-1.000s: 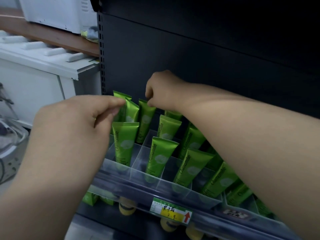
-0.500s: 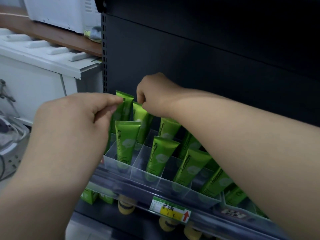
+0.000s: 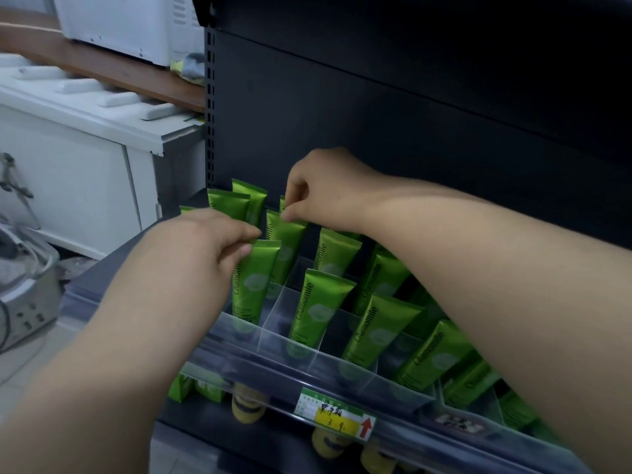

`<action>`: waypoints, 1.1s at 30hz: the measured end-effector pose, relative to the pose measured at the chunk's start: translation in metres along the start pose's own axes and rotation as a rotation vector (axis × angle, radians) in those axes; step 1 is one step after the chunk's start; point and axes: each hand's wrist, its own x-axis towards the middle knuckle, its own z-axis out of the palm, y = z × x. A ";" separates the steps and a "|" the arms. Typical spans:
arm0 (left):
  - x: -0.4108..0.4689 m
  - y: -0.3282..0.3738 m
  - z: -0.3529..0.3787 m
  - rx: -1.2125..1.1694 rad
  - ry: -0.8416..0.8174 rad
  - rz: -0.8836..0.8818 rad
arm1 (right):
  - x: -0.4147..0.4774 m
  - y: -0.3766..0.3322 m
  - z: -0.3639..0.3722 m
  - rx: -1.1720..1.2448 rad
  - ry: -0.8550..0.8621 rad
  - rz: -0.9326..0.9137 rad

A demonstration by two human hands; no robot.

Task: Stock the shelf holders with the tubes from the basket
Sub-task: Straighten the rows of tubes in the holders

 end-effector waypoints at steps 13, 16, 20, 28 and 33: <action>0.014 0.008 -0.003 -0.051 -0.202 0.008 | 0.001 0.017 0.000 0.054 0.175 0.059; 0.012 0.006 -0.006 -0.056 -0.181 0.085 | 0.005 0.019 0.004 0.095 0.214 0.064; 0.010 0.005 -0.008 -0.047 -0.150 0.113 | 0.014 0.015 0.006 0.139 0.276 0.064; 0.013 0.000 -0.007 -0.025 -0.175 0.100 | 0.044 -0.002 0.008 0.065 0.152 0.003; 0.014 -0.005 -0.009 -0.023 -0.124 0.189 | 0.057 -0.011 0.016 -0.009 0.071 -0.015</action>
